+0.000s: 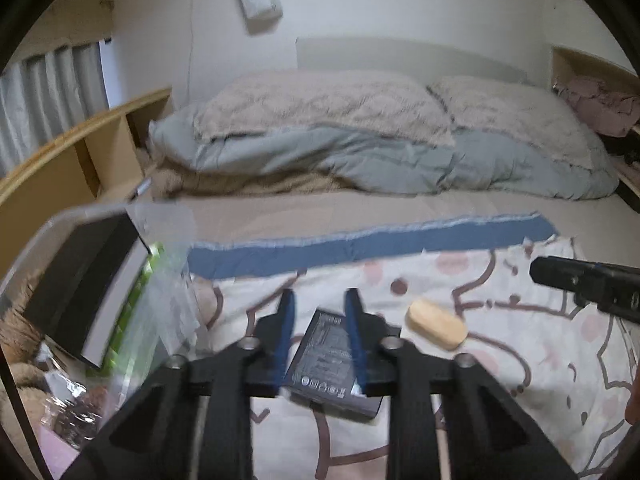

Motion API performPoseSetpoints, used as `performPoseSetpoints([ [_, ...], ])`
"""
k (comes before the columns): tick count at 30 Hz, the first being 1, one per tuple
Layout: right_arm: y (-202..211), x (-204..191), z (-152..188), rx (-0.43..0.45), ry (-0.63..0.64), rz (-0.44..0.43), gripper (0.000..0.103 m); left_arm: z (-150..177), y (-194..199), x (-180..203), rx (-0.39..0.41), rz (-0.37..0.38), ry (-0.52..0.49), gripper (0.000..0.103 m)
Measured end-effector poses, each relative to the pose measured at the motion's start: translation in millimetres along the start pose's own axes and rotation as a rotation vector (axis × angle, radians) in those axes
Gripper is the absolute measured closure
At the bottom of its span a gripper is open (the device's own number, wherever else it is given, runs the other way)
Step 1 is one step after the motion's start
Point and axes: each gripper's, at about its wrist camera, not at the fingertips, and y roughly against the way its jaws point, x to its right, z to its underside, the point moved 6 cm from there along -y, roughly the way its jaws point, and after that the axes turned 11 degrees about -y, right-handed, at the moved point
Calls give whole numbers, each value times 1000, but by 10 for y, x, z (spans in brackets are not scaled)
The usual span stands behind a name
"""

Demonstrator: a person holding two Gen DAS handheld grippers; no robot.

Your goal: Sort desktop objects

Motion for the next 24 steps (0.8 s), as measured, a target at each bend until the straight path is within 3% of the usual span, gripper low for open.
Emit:
performPoseSetpoints([
  [4,-249,-2,28,-58,-98,-62,93,133,-179,4,-51,-46,-43,96],
  [9,-616,-23,121,-127,-175,-103,93,214,-320,-15,-73,-133,-130,97],
  [12,-797,-17,174,-157,-203,-113,93,215,-446,-93,-86,-114,-102,98],
  [19,-1035,84,195,-168,-249,-140,93,181,-807,-225,-137,-31,86,102],
  [24,-1208,165,233,-176,-248,-128,93,136,-979,-146,-138,-6,78,102],
])
